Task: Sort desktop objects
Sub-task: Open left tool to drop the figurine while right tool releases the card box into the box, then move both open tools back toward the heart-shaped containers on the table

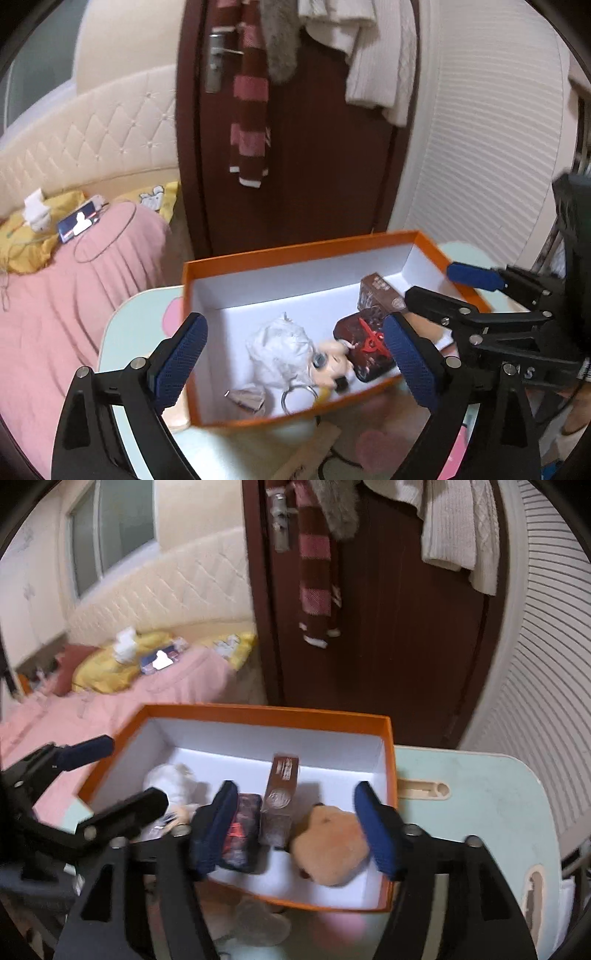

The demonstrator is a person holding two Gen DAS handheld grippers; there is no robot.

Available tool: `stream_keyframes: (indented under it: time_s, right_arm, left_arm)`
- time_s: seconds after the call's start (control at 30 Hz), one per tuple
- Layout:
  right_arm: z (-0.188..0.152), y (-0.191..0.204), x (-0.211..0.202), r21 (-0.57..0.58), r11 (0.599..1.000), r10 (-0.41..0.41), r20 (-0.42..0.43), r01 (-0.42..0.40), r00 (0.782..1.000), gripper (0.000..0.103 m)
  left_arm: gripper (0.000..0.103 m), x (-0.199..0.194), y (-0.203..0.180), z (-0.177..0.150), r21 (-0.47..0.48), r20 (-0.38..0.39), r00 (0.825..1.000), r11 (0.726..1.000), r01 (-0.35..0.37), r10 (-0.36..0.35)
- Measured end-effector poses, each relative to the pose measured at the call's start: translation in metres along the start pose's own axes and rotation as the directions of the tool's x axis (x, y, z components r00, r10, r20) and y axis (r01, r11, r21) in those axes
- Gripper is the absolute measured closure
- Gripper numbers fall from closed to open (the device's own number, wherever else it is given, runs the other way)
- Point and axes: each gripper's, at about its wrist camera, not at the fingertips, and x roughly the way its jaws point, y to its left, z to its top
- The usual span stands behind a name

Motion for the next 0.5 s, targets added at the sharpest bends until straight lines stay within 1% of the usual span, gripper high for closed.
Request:
stream_keyframes:
  time_s: [0.03, 0.17, 0.27, 0.33, 0.4, 0.43, 0.5]
  right_arm:
    - [0.000, -0.001, -0.005, 0.008, 1.000, 0.001, 0.012, -0.001, 1.000, 0.030]
    - [-0.005, -0.013, -0.027, 0.043, 0.999, 0.004, 0.056, -0.006, 0.998, 0.030]
    - [-0.018, -0.021, -0.034, 0.073, 0.997, 0.001, 0.032, -0.004, 0.999, 0.030]
    - [-0.026, -0.027, -0.039, 0.093, 0.996, 0.000, 0.016, -0.002, 1.000, 0.030]
    - [-0.034, -0.033, -0.043, 0.113, 0.994, 0.000, 0.000, 0.000, 1.000, 0.030]
    - [-0.038, -0.035, -0.046, 0.121, 0.993, 0.001, -0.008, 0.000, 1.000, 0.030]
    - [-0.050, -0.029, -0.046, 0.091, 0.996, 0.013, -0.031, -0.010, 0.999, 0.030]
  left_arm:
    - [0.007, -0.006, 0.003, -0.001, -0.006, 0.002, 1.000, 1.000, 0.003, -0.003]
    - [0.007, -0.030, 0.018, -0.011, -0.013, 0.001, 0.999, 0.999, -0.038, 0.038]
    - [0.007, -0.041, 0.023, -0.026, -0.019, -0.028, 0.998, 0.998, -0.056, 0.056]
    - [0.007, -0.044, 0.021, -0.038, -0.038, -0.052, 0.998, 0.998, -0.040, 0.038]
    - [0.007, -0.043, 0.013, -0.051, -0.042, -0.086, 0.996, 0.999, -0.001, -0.003]
    - [0.007, -0.041, 0.005, -0.058, -0.022, -0.105, 0.994, 1.000, 0.008, -0.010]
    - [0.007, -0.038, -0.009, -0.071, 0.020, -0.141, 0.990, 1.000, 0.022, -0.019]
